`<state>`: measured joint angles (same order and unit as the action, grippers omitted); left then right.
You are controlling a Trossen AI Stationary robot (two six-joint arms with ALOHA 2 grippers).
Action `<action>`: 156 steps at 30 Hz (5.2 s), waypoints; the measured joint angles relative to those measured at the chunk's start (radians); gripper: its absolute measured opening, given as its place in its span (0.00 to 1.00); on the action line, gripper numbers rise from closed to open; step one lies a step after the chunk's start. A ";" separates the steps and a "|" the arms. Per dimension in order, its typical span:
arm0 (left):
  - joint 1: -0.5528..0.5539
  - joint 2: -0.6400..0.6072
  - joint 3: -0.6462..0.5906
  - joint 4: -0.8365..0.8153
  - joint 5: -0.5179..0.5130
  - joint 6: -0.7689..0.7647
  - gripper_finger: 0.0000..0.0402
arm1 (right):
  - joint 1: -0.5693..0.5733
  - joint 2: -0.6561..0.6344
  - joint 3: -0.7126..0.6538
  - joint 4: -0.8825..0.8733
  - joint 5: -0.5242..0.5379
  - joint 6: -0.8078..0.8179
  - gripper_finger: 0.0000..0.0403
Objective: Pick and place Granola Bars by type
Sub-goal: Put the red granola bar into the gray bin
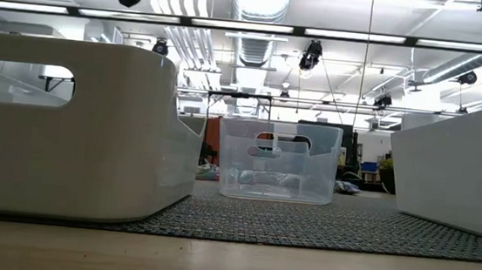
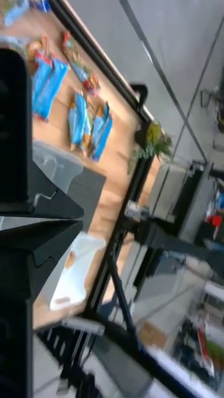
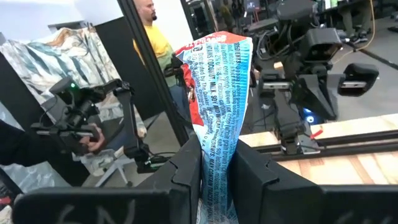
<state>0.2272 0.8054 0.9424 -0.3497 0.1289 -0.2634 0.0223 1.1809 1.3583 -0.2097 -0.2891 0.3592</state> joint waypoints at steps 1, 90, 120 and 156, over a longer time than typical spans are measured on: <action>0.000 -0.014 0.000 -0.014 0.016 0.000 0.00 | 0.000 0.010 0.009 -0.005 0.000 0.000 0.15; 0.000 -0.136 0.347 -0.634 0.091 0.110 0.00 | 0.000 0.688 0.532 -0.556 0.083 -0.161 0.15; -0.001 -0.134 0.346 -0.633 0.091 0.108 0.00 | 0.034 0.784 0.401 -0.220 0.075 -0.175 0.15; -0.001 -0.134 0.346 -0.639 0.090 0.106 0.00 | 0.089 1.082 0.619 -0.433 -0.007 -0.150 0.15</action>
<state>0.2266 0.6716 1.2881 -0.9890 0.2194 -0.1570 0.1112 2.2631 1.9775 -0.6429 -0.2962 0.2092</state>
